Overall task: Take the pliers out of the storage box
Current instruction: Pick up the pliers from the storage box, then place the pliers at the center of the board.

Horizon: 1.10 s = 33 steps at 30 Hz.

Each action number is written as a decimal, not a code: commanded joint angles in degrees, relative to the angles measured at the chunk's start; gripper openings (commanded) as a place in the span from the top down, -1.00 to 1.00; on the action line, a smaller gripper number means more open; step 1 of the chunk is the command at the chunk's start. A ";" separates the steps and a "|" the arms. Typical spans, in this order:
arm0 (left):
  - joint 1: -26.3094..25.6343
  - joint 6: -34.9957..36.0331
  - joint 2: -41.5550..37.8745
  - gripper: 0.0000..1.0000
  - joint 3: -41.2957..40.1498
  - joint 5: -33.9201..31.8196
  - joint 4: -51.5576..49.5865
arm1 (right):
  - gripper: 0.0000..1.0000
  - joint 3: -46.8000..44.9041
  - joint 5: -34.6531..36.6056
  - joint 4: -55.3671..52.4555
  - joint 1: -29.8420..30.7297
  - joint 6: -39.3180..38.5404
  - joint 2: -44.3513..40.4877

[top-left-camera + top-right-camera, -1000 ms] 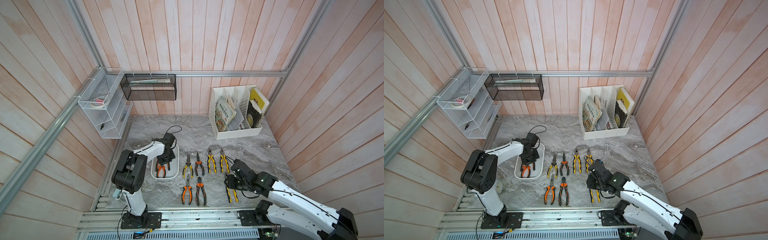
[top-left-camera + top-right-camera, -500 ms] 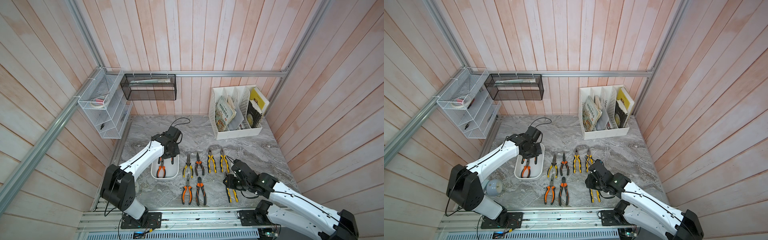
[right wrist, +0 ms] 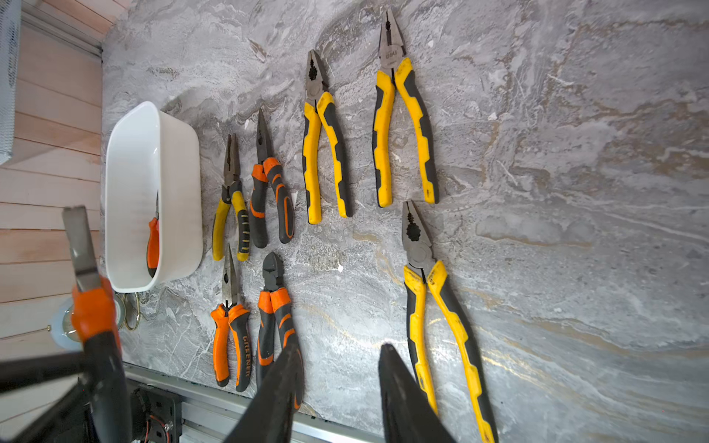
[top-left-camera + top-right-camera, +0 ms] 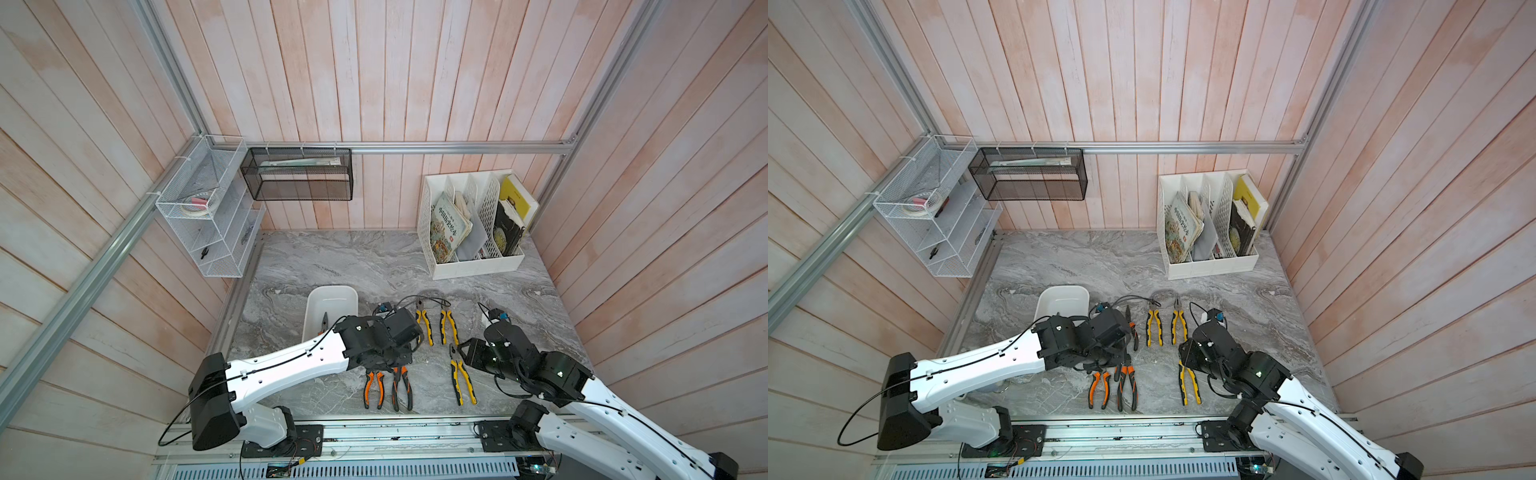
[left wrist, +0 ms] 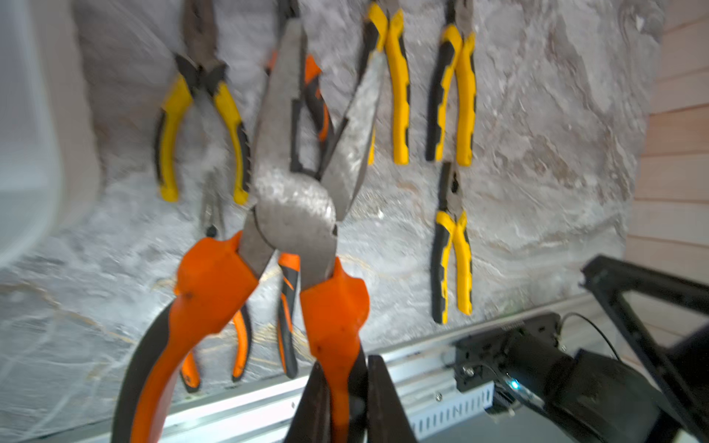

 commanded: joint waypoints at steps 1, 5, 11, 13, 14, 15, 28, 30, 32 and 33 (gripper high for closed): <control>-2.49 -7.19 1.31 1.00 -1.70 1.36 8.44 | 0.24 -0.74 1.05 -2.21 0.18 2.45 -1.14; -2.72 -7.56 5.03 1.00 -2.42 4.22 13.96 | 0.25 -2.79 -0.07 -1.65 0.18 4.19 -3.85; -1.76 -5.64 13.58 1.00 3.08 8.34 17.91 | 0.25 -4.09 -0.27 -3.14 0.18 5.13 -6.45; -1.19 -5.82 15.97 1.00 3.80 10.51 20.20 | 0.25 -4.33 -0.56 -3.33 0.17 4.91 -6.44; -0.76 -6.25 16.91 1.00 3.36 11.92 22.16 | 0.25 -4.44 -0.68 -3.31 0.15 4.86 -6.42; -0.24 -7.03 17.55 1.00 2.45 13.50 24.62 | 0.25 -4.51 -0.85 -3.37 0.14 4.86 -6.33; 2.47 -8.82 22.80 1.00 2.34 16.61 28.25 | 0.22 -5.42 -2.52 -1.62 0.18 2.77 -3.52; 2.60 -10.61 22.79 1.00 0.32 17.54 30.98 | 0.22 -5.61 -2.61 -1.26 0.19 2.59 -3.21; 2.58 -12.17 22.68 1.00 -1.15 17.93 33.06 | 0.22 -5.85 -2.71 -1.07 0.19 2.58 -3.16; 2.64 -12.70 22.56 1.00 -1.60 17.82 33.60 | 0.22 -6.02 -2.93 -1.02 0.15 2.58 -3.16</control>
